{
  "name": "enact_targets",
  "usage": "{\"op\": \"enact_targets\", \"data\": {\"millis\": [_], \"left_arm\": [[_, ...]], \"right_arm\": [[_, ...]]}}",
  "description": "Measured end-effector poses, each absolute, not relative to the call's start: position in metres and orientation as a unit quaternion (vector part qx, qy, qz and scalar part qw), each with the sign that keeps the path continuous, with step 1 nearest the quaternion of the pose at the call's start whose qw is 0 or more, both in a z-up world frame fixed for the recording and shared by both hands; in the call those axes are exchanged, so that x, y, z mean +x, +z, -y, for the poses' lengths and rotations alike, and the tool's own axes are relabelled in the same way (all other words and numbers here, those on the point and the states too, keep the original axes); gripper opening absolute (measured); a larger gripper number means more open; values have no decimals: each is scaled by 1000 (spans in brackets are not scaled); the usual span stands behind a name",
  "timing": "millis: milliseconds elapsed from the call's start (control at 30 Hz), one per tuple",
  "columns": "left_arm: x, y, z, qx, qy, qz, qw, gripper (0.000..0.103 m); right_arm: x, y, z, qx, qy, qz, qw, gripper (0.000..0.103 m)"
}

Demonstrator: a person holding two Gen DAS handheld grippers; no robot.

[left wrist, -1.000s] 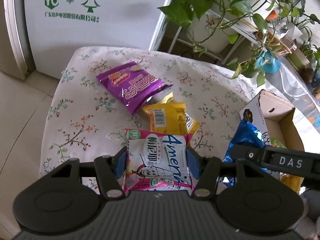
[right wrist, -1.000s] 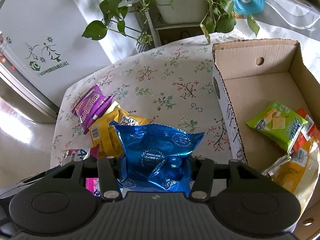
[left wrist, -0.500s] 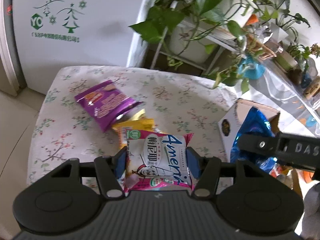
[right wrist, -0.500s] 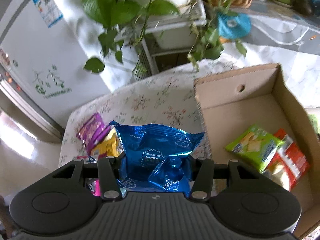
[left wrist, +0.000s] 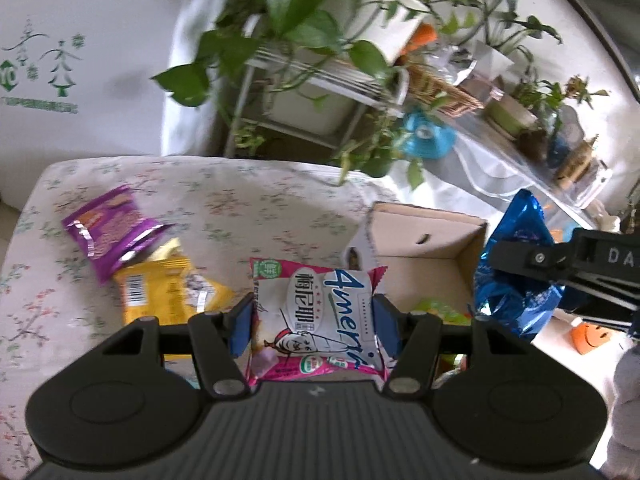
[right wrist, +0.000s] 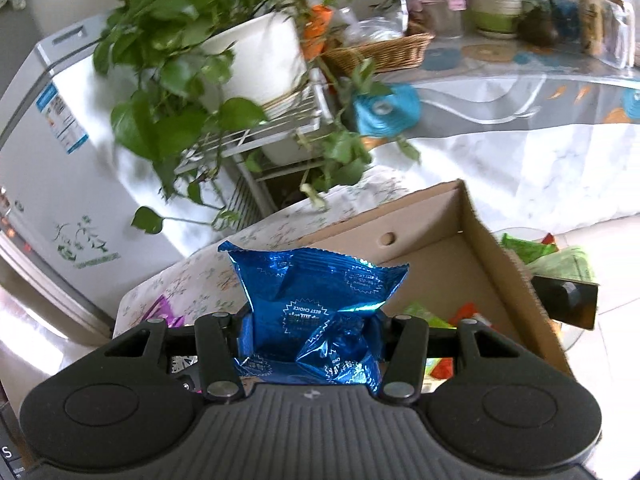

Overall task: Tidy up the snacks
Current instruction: 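Carry both packs over the cardboard box and open both tools inside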

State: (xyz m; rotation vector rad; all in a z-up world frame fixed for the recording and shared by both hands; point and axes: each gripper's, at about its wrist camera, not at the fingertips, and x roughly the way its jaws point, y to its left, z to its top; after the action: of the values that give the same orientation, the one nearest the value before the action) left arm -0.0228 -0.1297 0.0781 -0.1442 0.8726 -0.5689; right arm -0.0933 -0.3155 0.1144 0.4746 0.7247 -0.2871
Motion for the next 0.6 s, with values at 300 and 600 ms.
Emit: {"op": "enact_targets", "data": {"millis": [300,600], "left_arm": [[-35,81,164,-61,-321,-404,855,60],[-47,77,199,-49,-357,-396,845,60]], "right_arm": [[-111,117,344,255,-169,-333,892,58],[-120,113,360,272,-199,-329,882,58]]}}
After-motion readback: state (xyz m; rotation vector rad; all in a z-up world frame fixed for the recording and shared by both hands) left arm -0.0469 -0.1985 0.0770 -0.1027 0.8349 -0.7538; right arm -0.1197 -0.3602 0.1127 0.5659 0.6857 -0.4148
